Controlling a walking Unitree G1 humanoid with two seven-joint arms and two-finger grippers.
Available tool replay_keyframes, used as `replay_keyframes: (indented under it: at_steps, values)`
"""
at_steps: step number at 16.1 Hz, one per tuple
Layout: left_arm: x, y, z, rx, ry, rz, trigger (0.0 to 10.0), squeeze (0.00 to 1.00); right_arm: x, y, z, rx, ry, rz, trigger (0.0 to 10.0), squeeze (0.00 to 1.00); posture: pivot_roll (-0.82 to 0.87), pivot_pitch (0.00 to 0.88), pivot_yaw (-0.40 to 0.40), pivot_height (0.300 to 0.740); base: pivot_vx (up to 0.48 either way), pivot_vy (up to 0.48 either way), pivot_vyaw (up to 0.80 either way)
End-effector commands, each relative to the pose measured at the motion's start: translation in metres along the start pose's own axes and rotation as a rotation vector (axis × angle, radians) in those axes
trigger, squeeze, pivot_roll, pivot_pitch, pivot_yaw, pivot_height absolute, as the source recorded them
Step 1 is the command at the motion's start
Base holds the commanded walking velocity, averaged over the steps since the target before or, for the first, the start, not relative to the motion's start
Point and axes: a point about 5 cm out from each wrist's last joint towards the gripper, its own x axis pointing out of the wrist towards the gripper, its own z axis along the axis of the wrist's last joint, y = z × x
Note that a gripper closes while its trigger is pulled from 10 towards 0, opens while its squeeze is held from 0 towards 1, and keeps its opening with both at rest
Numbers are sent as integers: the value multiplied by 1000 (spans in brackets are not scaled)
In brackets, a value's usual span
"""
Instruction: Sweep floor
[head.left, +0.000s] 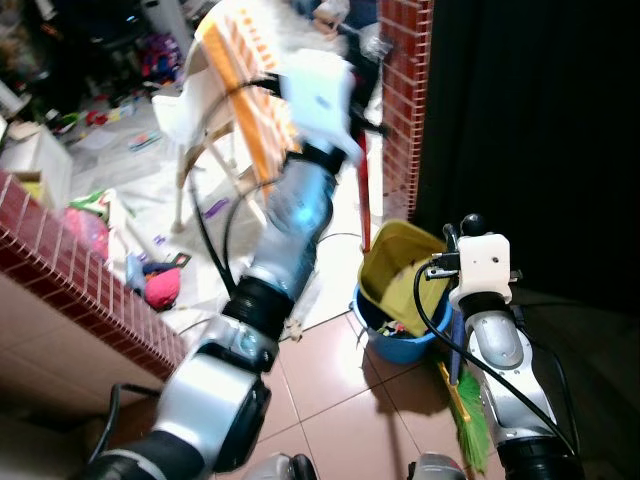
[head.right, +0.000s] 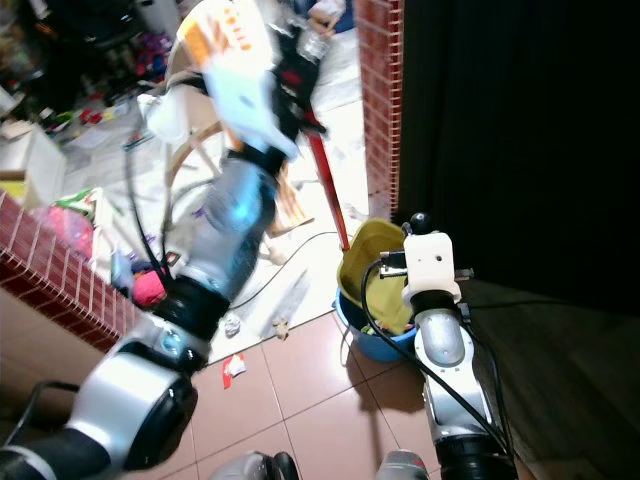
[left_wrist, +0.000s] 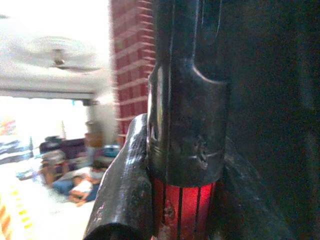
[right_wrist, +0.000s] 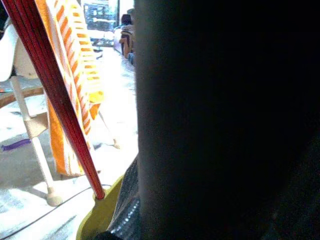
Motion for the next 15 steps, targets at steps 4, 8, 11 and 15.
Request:
replay_keyframes:
  at_steps: [4,8,11,15]
  values:
    - [27,26,55,37,-204,87,10000,0,7,9,5,7,-27,13,10000,0,-265,0,156,740,0,0,0]
    - [15,38,42,92,-143,110,10000,0,8,10,5,11,-29,15,10000,0,-255,0,158,740,0,0,0]
    - [4,73,43,222,-126,226,10000,0,6,10,2,12,-19,17,10000,0,-234,0,146,740,0,0,0]
    - [-30,129,34,466,-20,382,10000,0,10,19,1,22,-17,54,10000,0,-182,0,116,740,0,0,0]
